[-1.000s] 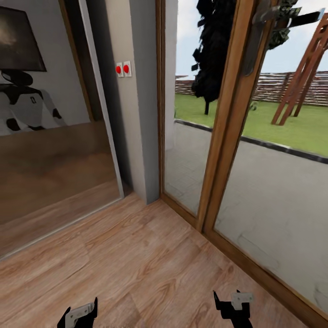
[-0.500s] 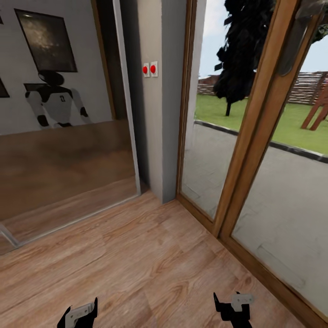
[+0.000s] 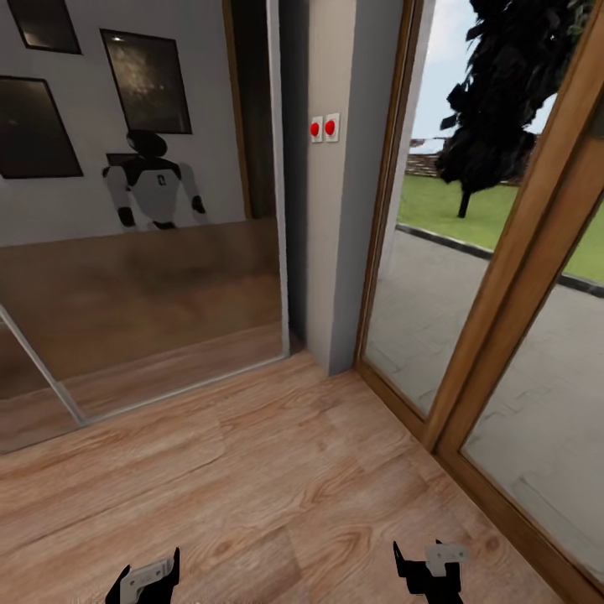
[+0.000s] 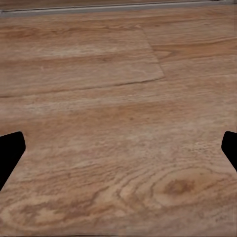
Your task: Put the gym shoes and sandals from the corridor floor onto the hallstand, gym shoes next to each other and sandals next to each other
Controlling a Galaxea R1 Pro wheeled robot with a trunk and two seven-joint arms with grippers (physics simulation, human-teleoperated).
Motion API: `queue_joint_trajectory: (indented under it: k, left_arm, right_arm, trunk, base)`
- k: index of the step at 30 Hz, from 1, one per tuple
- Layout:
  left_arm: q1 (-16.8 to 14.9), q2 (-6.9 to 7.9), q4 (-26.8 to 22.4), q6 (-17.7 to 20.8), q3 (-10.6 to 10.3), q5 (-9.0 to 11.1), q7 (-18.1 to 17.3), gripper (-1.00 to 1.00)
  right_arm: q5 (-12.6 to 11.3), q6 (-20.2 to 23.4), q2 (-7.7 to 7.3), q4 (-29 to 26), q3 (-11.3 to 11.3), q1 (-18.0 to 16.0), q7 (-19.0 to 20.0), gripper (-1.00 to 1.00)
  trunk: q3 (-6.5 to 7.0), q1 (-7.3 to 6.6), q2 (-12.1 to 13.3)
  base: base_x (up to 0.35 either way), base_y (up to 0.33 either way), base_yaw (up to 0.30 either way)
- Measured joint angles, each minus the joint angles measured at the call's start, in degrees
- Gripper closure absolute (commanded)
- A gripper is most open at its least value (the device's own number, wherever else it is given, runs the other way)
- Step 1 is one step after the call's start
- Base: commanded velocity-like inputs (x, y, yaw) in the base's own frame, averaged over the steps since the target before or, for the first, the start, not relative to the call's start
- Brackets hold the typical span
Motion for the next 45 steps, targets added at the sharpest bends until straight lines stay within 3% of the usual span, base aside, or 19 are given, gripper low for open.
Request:
queue_joint_trajectory:
  k: [19, 34, 45]
  left_arm:
    - [0.0, 0.0, 0.0, 0.0, 0.0, 0.0, 0.0, -1.0]
    - [0.0, 0.0, 0.0, 0.0, -0.1, 0.0, 0.0, -1.0]
    - [0.0, 0.0, 0.0, 0.0, -0.1, 0.1, 0.0, -1.0]
  right_arm:
    - [0.0, 0.0, 0.0, 0.0, 0.0, 0.0, 0.0, -1.0]
    - [0.0, 0.0, 0.0, 0.0, 0.0, 0.0, 0.0, -1.0]
    - [0.0, 0.0, 0.0, 0.0, 0.0, 0.0, 0.0, -1.0]
  trunk:
    - [0.0, -0.03, 0.0]
    - [0.0, -0.02, 0.0]
    - [0.0, 0.0, 0.0]
  base:
    - [0.234, -0.007, 0.274]
    - [0.267, -0.156, 0.274]
    - [0.034, -0.025, 0.274]
